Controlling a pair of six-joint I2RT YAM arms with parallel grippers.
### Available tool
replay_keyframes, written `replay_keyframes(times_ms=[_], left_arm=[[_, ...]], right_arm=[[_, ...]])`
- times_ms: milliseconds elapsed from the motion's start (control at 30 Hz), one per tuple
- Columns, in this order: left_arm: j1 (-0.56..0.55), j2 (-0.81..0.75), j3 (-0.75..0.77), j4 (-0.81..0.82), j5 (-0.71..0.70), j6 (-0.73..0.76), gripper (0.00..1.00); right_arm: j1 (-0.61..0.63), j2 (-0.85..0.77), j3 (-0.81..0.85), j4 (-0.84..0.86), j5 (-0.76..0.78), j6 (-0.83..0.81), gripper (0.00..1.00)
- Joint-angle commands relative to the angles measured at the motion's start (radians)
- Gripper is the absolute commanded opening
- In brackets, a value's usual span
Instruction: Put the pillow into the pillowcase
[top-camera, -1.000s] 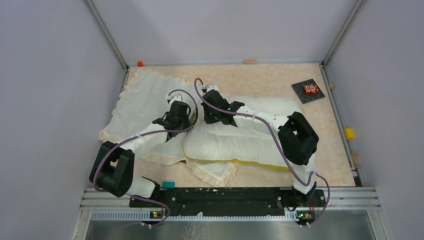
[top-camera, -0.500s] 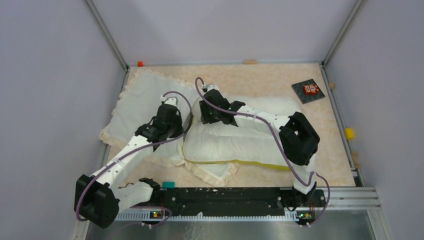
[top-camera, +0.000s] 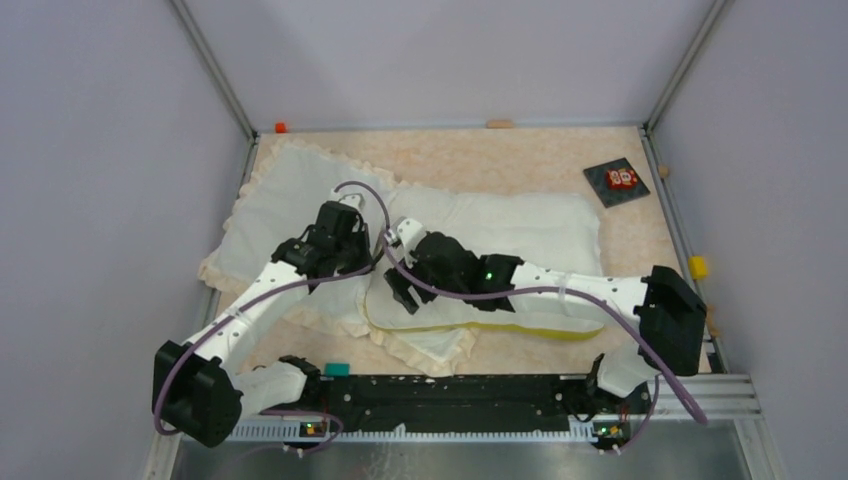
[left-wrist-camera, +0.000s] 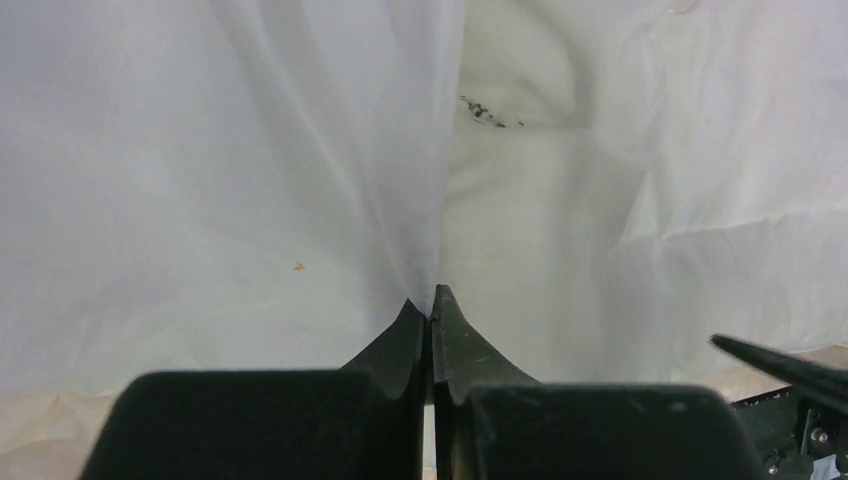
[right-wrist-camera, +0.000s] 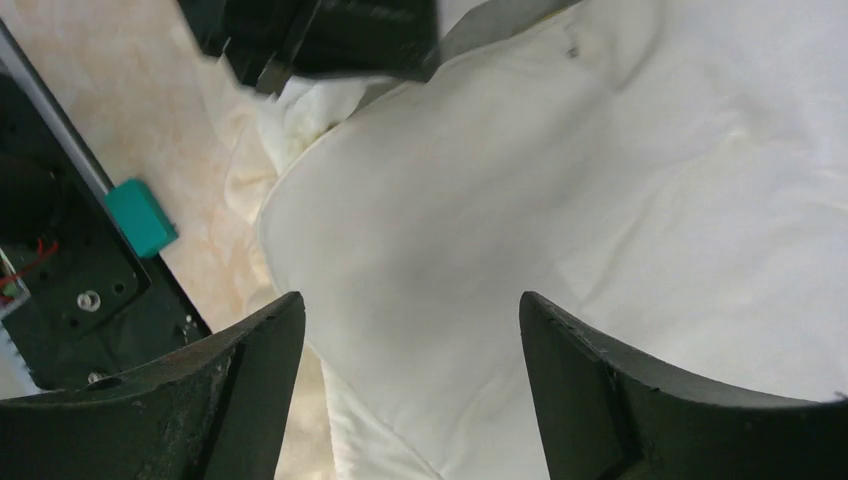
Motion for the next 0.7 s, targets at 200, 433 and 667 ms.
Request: replay_keyframes(times_ms=[200,433,667], left_arm=[[-0.001,-0.013,0.012,-0.016,0.058,-0.021,0.00],[-0.001,-0.033,0.021,-0.052,0.098,0.000,0.00],[-0.002,-0.063,0.036,-0.095,0.222,0.026,0.00]], right_arm=[[0.089,0.180,-0.066,0.170,0.147,-0.093,0.75],[0.048,0.194,0.058,0.061,0.251,-0.002,0.00],[-0.055,0.166,0.236,-0.060,0.253,0.108,0.00]])
